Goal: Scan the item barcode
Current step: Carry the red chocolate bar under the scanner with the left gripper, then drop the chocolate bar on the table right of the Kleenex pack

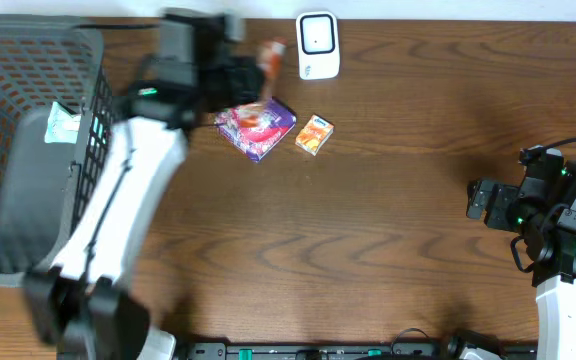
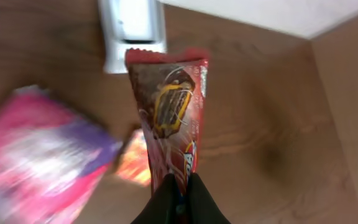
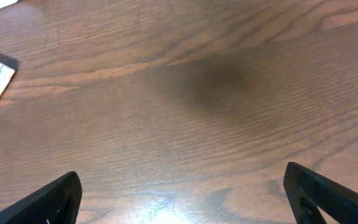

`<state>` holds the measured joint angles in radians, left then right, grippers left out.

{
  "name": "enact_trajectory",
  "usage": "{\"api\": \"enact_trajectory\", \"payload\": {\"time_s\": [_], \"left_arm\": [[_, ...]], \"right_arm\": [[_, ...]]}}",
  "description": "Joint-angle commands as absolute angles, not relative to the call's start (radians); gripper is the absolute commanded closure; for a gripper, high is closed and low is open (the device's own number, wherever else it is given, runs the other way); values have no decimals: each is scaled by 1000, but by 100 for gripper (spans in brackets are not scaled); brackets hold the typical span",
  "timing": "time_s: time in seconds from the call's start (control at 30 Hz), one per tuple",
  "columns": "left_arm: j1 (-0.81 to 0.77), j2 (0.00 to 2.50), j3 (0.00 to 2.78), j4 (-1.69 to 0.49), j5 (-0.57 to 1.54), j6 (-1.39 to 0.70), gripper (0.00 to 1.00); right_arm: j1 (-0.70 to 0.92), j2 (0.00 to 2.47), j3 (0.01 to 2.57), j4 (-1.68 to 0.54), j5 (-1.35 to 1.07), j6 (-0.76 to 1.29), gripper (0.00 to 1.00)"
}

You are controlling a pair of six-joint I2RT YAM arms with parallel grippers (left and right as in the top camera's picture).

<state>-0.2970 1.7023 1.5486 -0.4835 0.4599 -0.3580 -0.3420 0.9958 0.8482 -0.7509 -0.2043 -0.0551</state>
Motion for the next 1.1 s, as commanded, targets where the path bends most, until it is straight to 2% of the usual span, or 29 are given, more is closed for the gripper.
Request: {"api": "enact_trajectory", "payload": {"time_s": [0.0,0.17,0.47,0.5,0.57,0.67,0.8,1.07], "left_arm": [[-415,1805,1552,-377,475,-334,93],[-542,1951,1552,-236,310,-467,93],[-659,2103,1552,-184,58,-584,92],[-662,2107,1552,-184,50,-580,89],[-659,2106,1554,-184,47,-534,74],[-637,2061,1554,-194,48,-464,59],[-583,1920,1554,-229,47,-386,55],[-361,1587,1554,-300,15,-255,31]], "right_arm": [[-346,997,864,-753,-200,-46,1],[-346,997,864,-753,-200,-46,1],[-346,997,864,-753,-200,-46,1],[-346,997,864,-753,-200,-46,1],[-346,997,864,-753,-200,-46,1],[-346,997,864,-753,-200,-46,1],[-346,997,864,-753,-200,-46,1],[-346,997,864,-753,-200,-46,1]]}}
